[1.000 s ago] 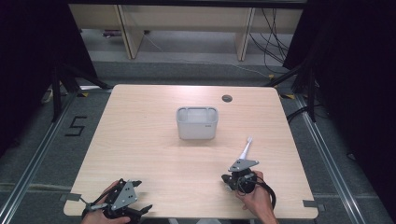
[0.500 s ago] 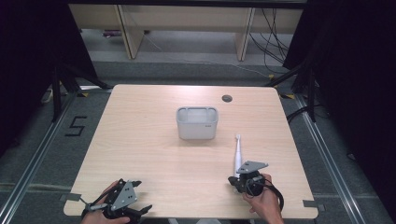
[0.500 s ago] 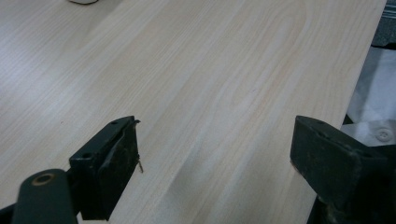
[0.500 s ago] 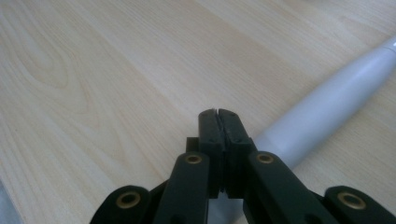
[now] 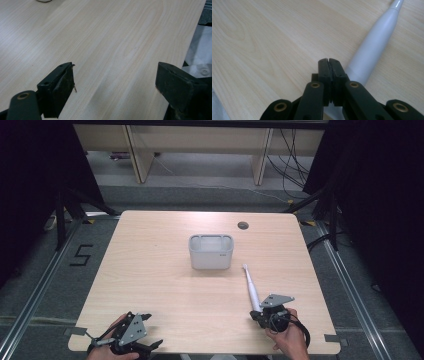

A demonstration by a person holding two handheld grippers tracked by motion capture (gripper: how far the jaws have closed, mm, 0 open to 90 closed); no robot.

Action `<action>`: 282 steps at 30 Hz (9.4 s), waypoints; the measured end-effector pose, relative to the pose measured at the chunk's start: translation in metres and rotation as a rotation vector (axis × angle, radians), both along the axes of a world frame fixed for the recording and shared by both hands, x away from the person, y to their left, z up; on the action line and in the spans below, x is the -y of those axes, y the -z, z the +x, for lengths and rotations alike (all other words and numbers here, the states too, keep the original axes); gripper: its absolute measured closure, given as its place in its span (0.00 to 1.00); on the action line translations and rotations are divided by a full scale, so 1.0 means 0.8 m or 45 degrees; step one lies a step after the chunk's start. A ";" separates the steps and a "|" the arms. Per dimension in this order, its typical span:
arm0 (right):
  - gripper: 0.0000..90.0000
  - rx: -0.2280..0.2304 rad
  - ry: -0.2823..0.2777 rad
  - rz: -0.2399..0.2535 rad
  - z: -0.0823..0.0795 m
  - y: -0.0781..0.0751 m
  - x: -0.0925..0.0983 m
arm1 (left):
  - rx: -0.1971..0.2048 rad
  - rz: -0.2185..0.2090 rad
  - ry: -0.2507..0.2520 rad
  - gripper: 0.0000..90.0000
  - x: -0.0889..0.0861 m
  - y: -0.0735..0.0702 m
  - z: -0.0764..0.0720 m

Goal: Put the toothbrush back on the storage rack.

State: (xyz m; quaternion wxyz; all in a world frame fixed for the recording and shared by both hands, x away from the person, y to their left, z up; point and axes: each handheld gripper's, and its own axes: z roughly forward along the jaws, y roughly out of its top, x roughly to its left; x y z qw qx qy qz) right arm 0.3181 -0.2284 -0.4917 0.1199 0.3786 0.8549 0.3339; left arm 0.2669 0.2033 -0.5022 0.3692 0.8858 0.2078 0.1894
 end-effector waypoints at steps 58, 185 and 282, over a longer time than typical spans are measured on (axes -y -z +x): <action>0.56 -0.402 0.098 -0.404 0.129 -0.030 -0.035 | -0.017 0.019 -0.009 0.16 -0.002 0.000 0.002; 0.74 0.358 0.179 0.422 0.159 -0.152 -0.026 | 0.022 0.004 -0.018 0.16 -0.002 0.000 0.002; 0.74 0.321 0.249 0.244 0.242 -0.100 -0.103 | -0.022 -0.010 -0.015 0.16 -0.001 0.002 0.001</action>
